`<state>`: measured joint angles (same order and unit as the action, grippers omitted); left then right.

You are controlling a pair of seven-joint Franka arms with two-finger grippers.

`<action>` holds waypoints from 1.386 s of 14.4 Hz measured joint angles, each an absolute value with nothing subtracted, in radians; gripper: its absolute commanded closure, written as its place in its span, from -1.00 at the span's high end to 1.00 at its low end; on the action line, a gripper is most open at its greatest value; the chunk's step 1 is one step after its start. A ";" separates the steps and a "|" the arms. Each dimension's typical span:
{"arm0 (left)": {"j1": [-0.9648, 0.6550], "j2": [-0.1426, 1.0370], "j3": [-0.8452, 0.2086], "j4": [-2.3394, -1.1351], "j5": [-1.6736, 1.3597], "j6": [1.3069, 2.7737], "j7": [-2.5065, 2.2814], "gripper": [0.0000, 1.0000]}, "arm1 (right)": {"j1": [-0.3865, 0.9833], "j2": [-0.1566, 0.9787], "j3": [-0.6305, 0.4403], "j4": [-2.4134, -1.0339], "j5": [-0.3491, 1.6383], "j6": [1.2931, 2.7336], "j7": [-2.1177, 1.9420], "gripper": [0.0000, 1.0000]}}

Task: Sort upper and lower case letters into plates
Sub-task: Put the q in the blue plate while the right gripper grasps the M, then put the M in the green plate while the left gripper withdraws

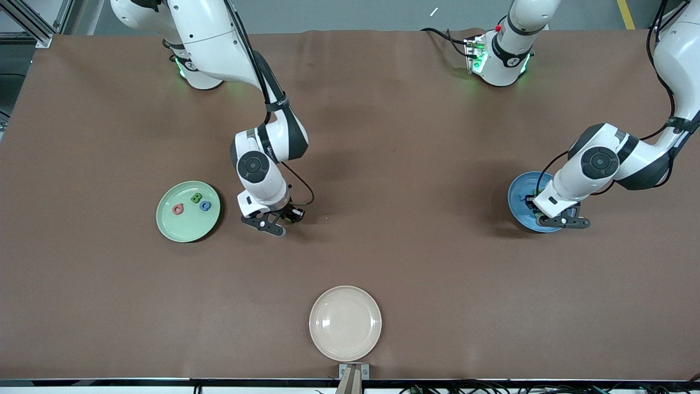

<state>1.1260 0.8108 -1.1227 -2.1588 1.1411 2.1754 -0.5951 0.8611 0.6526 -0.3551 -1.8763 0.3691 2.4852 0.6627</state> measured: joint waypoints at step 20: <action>0.899 0.748 -1.073 -1.955 0.696 2.076 -0.461 0.99 | 0.520 0.483 -0.501 -2.060 0.367 2.395 -0.118 -0.96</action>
<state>0.8993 0.7481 -1.0733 -1.9547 0.6956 2.0763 -0.4614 0.5201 0.4826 -0.5007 -2.0596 0.3674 2.3951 -0.1184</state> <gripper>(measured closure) 0.000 0.652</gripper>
